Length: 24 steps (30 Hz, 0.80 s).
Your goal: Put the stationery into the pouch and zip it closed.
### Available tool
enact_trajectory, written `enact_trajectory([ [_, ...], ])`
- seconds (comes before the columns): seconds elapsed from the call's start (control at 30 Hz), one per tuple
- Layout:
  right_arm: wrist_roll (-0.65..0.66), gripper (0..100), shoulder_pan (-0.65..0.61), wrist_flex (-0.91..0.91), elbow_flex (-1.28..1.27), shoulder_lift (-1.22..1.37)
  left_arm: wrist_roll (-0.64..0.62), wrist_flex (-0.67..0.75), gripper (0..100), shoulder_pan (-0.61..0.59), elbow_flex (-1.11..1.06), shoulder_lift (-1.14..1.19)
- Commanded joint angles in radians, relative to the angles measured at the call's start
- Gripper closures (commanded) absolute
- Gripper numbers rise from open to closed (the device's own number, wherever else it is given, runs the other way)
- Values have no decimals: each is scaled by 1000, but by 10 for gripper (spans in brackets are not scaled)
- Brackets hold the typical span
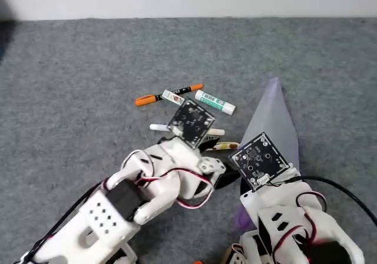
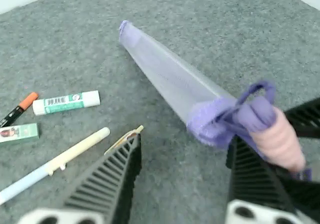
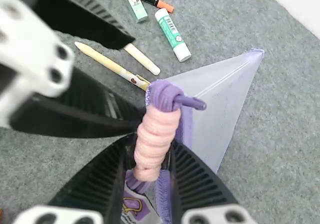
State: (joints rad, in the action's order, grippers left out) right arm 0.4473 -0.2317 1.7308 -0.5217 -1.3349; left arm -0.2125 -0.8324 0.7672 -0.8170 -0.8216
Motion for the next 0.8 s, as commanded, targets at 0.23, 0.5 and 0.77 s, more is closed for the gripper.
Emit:
enact_trajectory([
  [0.23, 11, 991, -1, 24, 35, -7, -6, 66, 729, -17, 65, 15],
  [0.5, 43, 991, -1, 56, 21, -48, -5, 72, 731, -49, 91, 26],
  [0.77, 43, 991, -1, 56, 23, -61, -5, 74, 731, -6, 88, 28],
])
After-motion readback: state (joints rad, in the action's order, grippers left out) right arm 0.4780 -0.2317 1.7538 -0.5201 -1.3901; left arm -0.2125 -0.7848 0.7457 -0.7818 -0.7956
